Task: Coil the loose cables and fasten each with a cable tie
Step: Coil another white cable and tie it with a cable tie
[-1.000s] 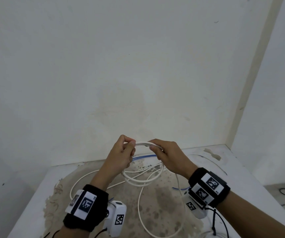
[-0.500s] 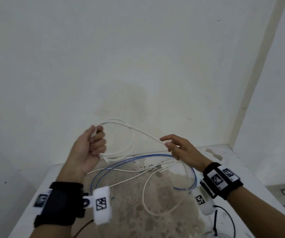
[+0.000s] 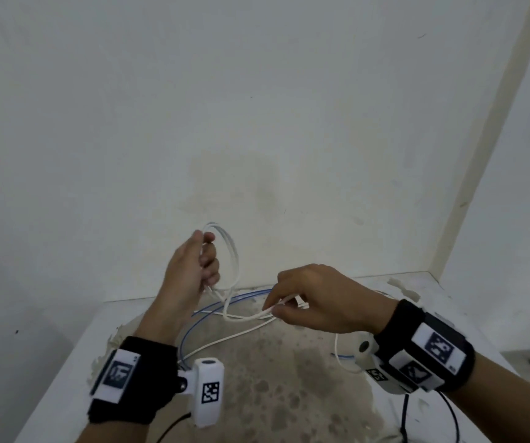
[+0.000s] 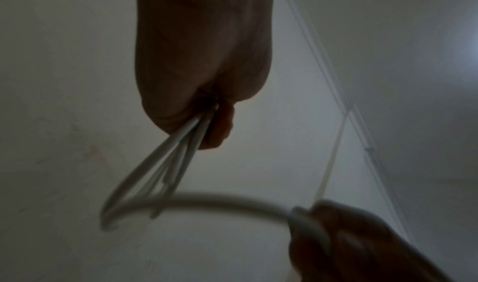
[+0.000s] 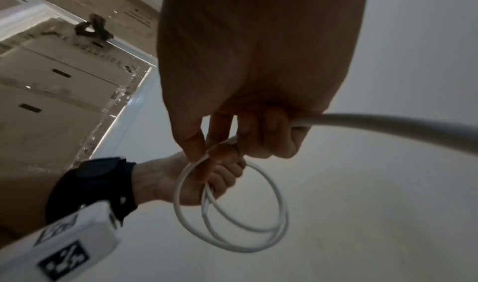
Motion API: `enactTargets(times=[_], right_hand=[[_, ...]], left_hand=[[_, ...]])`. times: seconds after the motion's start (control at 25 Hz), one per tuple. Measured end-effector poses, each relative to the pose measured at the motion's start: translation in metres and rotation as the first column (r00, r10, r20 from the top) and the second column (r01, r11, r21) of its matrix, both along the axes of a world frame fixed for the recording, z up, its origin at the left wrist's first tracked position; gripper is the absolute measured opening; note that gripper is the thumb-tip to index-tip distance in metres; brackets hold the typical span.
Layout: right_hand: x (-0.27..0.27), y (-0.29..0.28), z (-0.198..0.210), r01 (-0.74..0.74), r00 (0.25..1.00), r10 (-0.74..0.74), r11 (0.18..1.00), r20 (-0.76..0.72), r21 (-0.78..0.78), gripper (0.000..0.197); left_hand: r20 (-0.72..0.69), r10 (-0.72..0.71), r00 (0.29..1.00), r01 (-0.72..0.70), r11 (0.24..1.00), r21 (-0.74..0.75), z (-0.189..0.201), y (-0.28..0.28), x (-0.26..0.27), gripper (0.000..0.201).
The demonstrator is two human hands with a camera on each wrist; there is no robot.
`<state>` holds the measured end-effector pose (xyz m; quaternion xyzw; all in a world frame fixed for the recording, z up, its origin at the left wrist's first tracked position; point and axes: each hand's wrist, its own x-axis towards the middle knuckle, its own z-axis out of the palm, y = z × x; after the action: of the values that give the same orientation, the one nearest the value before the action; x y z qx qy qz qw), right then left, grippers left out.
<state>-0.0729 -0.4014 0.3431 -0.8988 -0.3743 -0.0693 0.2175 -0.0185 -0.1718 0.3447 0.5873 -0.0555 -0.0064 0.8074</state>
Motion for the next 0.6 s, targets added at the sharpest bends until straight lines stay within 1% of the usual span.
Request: enactTargets(times=[0.04, 0.08, 0.12, 0.16, 0.2, 0.24, 0.32, 0.36, 0.44, 0.48, 0.52, 0.56, 0.6], right_hand=[[-0.003, 0.001, 0.009, -0.006, 1.0, 0.005, 0.999, 0.021, 0.037, 0.019], [-0.003, 0.0, 0.017, 0.003, 0.999, -0.006, 0.997, 0.042, 0.076, 0.018], [-0.001, -0.003, 0.023, 0.024, 0.998, -0.031, 0.994, 0.063, 0.106, 0.017], [0.002, -0.007, 0.028, 0.051, 0.996, -0.06, 0.991, 0.072, 0.122, 0.015], [0.007, -0.012, 0.03, 0.086, 0.994, -0.095, 0.987, 0.061, 0.134, 0.014], [0.012, -0.018, 0.03, 0.127, 0.991, -0.133, 0.979, 0.029, 0.157, 0.013], [0.021, -0.027, 0.024, 0.221, 0.975, -0.21, 0.942, -0.073, 0.252, 0.013], [0.022, -0.03, 0.018, 0.264, 0.963, -0.233, 0.913, -0.133, 0.31, 0.015], [0.019, -0.031, 0.005, 0.308, 0.942, -0.222, 0.868, -0.251, 0.389, 0.028], [0.015, -0.028, -0.001, 0.3, 0.936, -0.183, 0.862, -0.299, 0.41, 0.035], [0.01, -0.023, -0.007, 0.278, 0.931, -0.132, 0.859, -0.34, 0.429, 0.038], [0.007, -0.018, -0.011, 0.265, 0.923, -0.087, 0.851, -0.376, 0.453, 0.034], [0.006, -0.012, -0.016, 0.278, 0.91, -0.065, 0.829, -0.409, 0.486, 0.027]], left_hand=[[0.021, -0.034, 0.999, 0.031, 0.991, 0.132, -0.002, -0.008, -0.006, 0.033], [0.037, -0.085, 0.996, 0.072, 0.962, 0.265, -0.004, -0.015, -0.012, 0.033], [0.034, -0.152, 0.988, 0.129, 0.921, 0.368, -0.005, -0.021, -0.018, 0.035], [0.011, -0.226, 0.974, 0.201, 0.885, 0.42, -0.005, -0.024, -0.023, 0.037], [-0.028, -0.299, 0.954, 0.282, 0.863, 0.42, -0.006, -0.027, -0.028, 0.038], [-0.084, -0.369, 0.925, 0.375, 0.859, 0.349, -0.006, -0.028, -0.032, 0.037], [-0.204, -0.5, 0.842, 0.517, 0.855, 0.042, -0.004, -0.027, -0.035, 0.033], [-0.232, -0.548, 0.804, 0.542, 0.835, -0.095, -0.003, -0.027, -0.035, 0.032], [-0.229, -0.599, 0.768, 0.55, 0.799, -0.244, -0.001, -0.026, -0.035, 0.033], [-0.217, -0.596, 0.773, 0.535, 0.796, -0.283, -0.001, -0.027, -0.034, 0.033], [-0.205, -0.57, 0.796, 0.503, 0.811, -0.301, 0.0, -0.028, -0.034, 0.031], [-0.197, -0.515, 0.834, 0.453, 0.843, -0.288, 0.0, -0.031, -0.034, 0.029], [-0.189, -0.44, 0.878, 0.392, 0.887, -0.243, -0.002, -0.035, -0.035, 0.029]])
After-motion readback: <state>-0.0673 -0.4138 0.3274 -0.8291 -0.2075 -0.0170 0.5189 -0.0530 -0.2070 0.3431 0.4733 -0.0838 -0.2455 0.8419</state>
